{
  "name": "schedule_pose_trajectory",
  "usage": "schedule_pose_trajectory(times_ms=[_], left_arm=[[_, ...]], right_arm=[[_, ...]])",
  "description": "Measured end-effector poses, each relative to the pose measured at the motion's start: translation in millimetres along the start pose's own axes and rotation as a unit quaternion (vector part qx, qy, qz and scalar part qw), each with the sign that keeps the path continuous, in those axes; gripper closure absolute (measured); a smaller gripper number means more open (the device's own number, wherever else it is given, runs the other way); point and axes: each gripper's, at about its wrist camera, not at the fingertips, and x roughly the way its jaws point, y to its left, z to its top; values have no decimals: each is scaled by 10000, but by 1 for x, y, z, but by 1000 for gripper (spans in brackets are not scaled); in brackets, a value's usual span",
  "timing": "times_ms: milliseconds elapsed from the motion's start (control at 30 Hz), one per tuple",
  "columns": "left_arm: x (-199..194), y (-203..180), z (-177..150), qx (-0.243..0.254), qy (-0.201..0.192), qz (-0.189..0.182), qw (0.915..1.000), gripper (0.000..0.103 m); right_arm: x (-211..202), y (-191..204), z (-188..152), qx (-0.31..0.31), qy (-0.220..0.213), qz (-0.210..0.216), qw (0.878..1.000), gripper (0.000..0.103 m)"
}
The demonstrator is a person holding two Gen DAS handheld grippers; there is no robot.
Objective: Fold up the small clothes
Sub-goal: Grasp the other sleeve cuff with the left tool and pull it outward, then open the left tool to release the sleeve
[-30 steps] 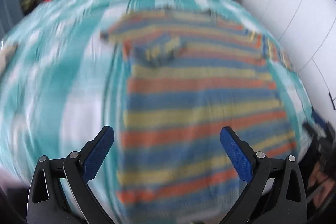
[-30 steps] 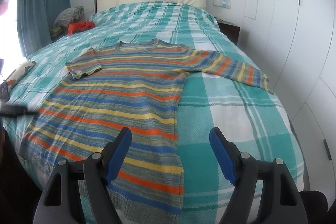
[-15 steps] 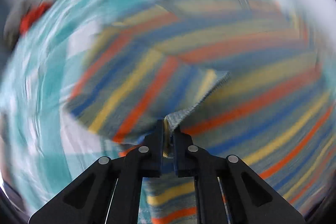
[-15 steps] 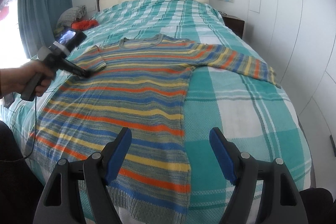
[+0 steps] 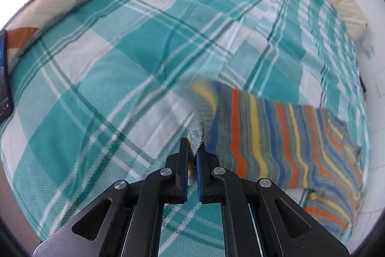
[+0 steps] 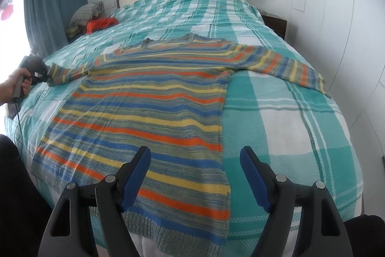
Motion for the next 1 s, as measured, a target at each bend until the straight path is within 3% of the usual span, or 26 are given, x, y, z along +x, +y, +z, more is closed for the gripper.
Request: schedule_pose_trajectory(times_ms=[167, 367, 467, 500, 567, 600, 633, 733, 1000], left_arm=[[1, 12, -7, -461, 6, -100, 9989, 100], [11, 16, -12, -363, 139, -180, 9991, 98], [5, 25, -14, -393, 79, 8, 9992, 94], [0, 31, -15, -422, 39, -32, 9991, 87], [-12, 38, -21, -358, -84, 249, 9990, 66], [-19, 39, -24, -292, -176, 318, 9989, 45], [-27, 41, -29, -223, -287, 332, 9988, 32], [-50, 42, -51, 53, -487, 188, 9986, 27], [-79, -8, -131, 907, -387, -698, 9927, 18]], right_arm=[[-1, 8, -2, -182, 11, -40, 9998, 27], [3, 8, -4, -215, 80, -53, 9997, 27], [3, 9, -3, -218, 69, -70, 9997, 27], [3, 9, -3, -219, 43, -80, 9997, 27], [1, 8, -2, -200, 0, -101, 9997, 27], [0, 7, -2, -176, -27, -120, 9998, 27], [0, 6, -1, -156, -39, -137, 9998, 27], [0, 0, 1, -28, -62, -181, 9998, 27], [-5, -20, 8, 270, -213, -522, 9980, 27]])
